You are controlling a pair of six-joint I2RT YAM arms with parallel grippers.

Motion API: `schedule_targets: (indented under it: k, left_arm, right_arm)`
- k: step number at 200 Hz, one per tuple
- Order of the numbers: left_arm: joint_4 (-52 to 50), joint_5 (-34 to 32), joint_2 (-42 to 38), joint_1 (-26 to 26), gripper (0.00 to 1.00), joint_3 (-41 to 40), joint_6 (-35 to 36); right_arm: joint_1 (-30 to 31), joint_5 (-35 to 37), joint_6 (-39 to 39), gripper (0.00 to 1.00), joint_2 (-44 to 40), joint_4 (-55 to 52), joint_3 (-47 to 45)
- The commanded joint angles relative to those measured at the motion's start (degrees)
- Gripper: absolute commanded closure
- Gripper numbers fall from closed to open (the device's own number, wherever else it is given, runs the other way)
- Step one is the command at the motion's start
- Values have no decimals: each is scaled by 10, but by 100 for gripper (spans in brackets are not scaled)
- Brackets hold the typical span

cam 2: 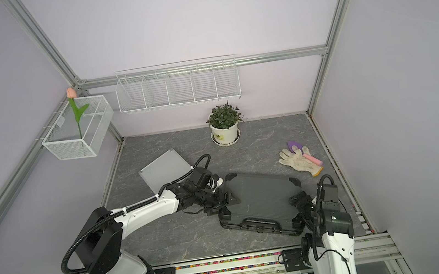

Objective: Open the poker set cases
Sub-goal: Open the case lid on the poker set case.

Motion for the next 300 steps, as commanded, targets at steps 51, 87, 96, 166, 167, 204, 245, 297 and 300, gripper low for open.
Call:
schedule_targets:
  k: [51,87,96,166,167,204,245,297,300]
  left_arm:
    - [-3,53,-53,-1,1,69,-17]
    - [-13,63,-56,12,1,100,-13]
    - [-16,67,-57,17,1,107,-11]
    - [-46,94,-31,49,1,183,17]
    - [-47,95,-30,49,1,184,17]
    - [-44,108,-13,57,1,209,24]
    - [-50,116,11,67,1,247,39]
    - [-55,111,45,82,1,303,57]
    - [-58,111,47,83,1,309,59]
  right_arm:
    - [3,-110,55,12,7,-23,42]
    - [1,-137,88,12,8,1,49]
    - [1,-139,95,11,8,5,53]
    - [-6,-152,183,12,43,87,96]
    - [-6,-151,183,12,44,87,97]
    - [-14,-142,182,12,63,93,122]
    - [-24,-125,173,12,85,103,140]
    - [-36,-105,160,12,124,126,174]
    - [-36,-104,159,11,127,127,176]
